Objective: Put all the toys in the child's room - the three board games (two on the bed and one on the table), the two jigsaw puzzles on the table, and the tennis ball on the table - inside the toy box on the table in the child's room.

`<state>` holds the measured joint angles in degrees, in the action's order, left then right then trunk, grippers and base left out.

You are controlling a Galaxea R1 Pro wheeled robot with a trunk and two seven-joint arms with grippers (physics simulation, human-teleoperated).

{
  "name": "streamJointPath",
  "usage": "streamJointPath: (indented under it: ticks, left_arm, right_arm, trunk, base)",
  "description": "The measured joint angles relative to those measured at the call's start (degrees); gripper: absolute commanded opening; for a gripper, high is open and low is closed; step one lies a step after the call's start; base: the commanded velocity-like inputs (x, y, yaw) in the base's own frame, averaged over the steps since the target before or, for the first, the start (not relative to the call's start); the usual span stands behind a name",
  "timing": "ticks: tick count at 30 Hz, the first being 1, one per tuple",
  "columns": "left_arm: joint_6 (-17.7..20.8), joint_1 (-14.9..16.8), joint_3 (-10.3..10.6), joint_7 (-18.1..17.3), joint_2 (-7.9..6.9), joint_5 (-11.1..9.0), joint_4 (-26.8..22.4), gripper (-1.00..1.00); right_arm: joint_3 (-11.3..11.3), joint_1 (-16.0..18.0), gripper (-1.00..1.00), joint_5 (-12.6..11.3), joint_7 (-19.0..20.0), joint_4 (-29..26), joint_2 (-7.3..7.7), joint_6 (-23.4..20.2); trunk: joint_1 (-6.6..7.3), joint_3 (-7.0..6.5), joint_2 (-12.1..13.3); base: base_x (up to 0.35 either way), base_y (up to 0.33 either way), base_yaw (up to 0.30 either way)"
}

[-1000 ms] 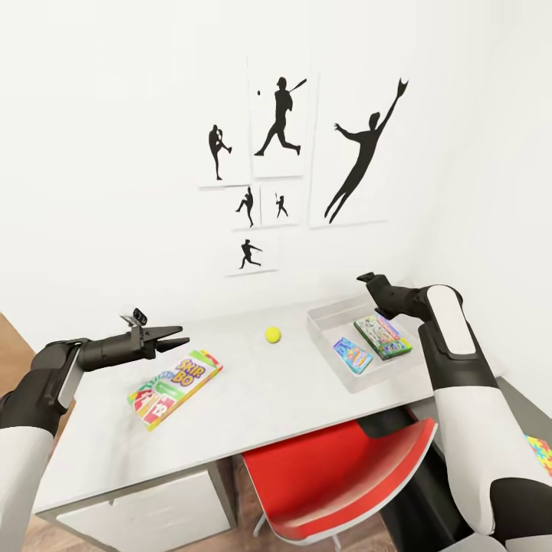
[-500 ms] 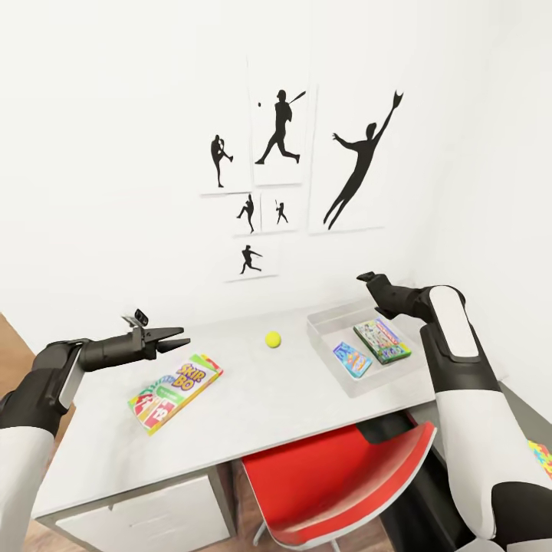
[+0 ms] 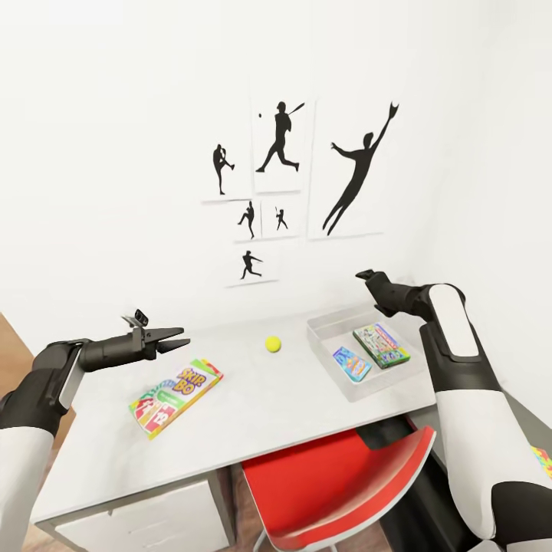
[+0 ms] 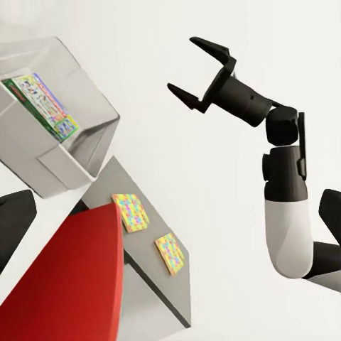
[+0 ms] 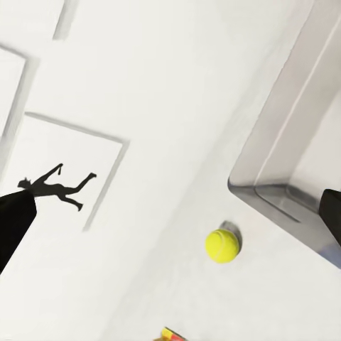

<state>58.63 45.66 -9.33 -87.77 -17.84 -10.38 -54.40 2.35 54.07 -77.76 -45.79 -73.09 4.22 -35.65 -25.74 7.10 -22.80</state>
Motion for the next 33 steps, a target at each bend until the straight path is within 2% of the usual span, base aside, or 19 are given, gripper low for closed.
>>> streamJointPath:
  ticks: [19,33]
  left_arm:
    - [0.09,0.0,-0.46,-0.07,0.03,-0.22,0.0,1.0]
    - [-0.15,-0.2,0.12,0.09,0.0,0.13,0.06,1.0]
  right_arm:
    - [-0.51,0.07,1.0,-0.24,-0.05,-2.62,-0.05,-0.07]
    - [-0.88,0.09,1.0,-0.06,-0.05,-3.55,-0.08,-1.52]
  trunk:
    - [0.0,-1.81,0.0]
    - [0.0,-3.14,0.01]
  base:
    - [0.0,0.0,0.0]
    - [0.0,0.0,0.0]
